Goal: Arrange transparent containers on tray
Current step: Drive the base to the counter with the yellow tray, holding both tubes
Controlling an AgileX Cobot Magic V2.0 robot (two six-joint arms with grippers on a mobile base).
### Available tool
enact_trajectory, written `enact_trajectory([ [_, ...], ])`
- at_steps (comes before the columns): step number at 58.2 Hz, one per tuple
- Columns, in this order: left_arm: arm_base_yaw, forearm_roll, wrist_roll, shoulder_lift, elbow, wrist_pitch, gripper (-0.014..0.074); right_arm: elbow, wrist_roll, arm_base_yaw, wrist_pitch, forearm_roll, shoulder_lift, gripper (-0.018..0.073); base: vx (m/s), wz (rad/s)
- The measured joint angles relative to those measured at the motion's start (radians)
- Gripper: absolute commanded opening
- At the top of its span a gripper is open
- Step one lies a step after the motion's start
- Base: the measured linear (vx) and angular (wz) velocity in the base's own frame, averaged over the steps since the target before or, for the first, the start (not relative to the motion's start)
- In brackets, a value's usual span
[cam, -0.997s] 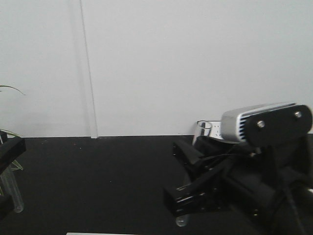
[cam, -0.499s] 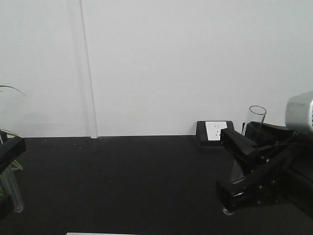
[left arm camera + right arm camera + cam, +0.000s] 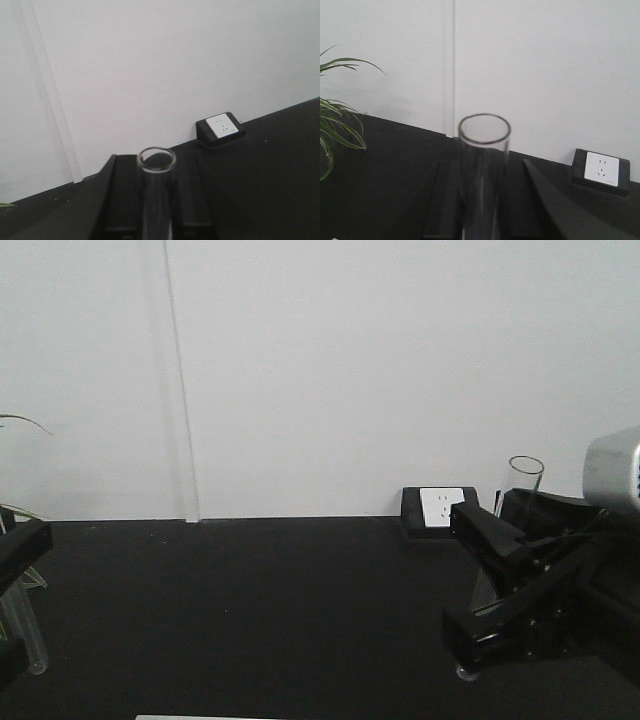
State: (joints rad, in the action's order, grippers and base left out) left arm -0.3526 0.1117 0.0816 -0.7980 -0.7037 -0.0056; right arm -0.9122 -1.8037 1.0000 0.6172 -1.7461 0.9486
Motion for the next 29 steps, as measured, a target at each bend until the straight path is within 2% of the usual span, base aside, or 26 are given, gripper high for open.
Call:
enact_trajectory([
  [29,0.0,0.0,0.0,0.0,0.0,0.0,0.0083,0.0,0.0,0.0,0.0,0.0,0.0,0.017,0.0,0.0],
])
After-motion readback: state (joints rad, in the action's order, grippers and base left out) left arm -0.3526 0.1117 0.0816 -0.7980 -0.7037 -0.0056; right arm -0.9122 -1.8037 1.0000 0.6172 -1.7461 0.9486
